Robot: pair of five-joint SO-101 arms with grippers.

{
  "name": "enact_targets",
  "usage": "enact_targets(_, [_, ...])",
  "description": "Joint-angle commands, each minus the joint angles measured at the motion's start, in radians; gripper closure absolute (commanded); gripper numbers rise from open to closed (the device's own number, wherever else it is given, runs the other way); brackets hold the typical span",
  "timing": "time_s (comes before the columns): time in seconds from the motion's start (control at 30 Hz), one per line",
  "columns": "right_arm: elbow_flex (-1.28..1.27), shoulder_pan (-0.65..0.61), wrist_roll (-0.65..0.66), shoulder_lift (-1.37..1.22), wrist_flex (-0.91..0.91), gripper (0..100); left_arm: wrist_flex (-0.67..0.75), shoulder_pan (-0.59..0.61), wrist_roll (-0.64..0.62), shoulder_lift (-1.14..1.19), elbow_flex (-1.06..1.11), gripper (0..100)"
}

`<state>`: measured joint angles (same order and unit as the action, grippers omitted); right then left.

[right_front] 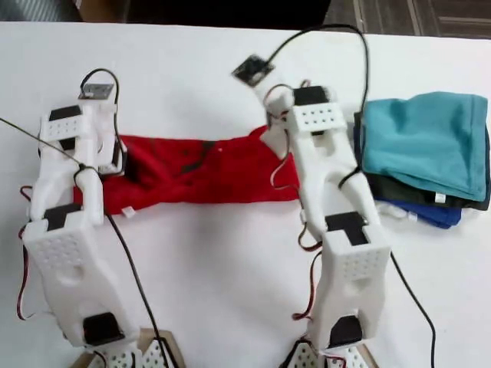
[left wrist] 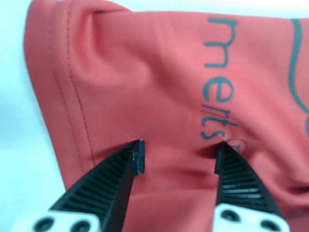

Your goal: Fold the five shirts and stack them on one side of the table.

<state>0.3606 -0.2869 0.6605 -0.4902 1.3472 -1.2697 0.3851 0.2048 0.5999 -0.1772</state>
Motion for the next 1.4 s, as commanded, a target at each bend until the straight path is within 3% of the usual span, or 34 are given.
enact_targets(0.0, [0.049,-0.096,-0.011,0.096,0.048,97.8,0.017,-0.009,0.003,0.006,-0.004,75])
enact_targets(0.1, [0.034,-0.15,-0.012,0.077,0.051,97.8,0.017,-0.009,0.003,0.006,-0.004,75])
enact_targets(0.4, [-0.126,-0.154,-0.011,0.01,0.033,97.8,0.017,-0.009,0.003,0.006,0.004,75])
enact_targets(0.73, [-0.356,-0.166,-0.009,0.196,-0.024,97.8,0.017,-0.009,0.003,0.006,0.002,75])
enact_targets(1.07, [-0.295,-0.242,-0.018,0.286,-0.094,97.8,0.017,-0.009,0.003,0.006,0.002,75])
enact_targets(1.37, [-0.282,-0.292,-0.018,0.176,-0.321,97.8,0.017,-0.009,0.003,0.006,0.002,75])
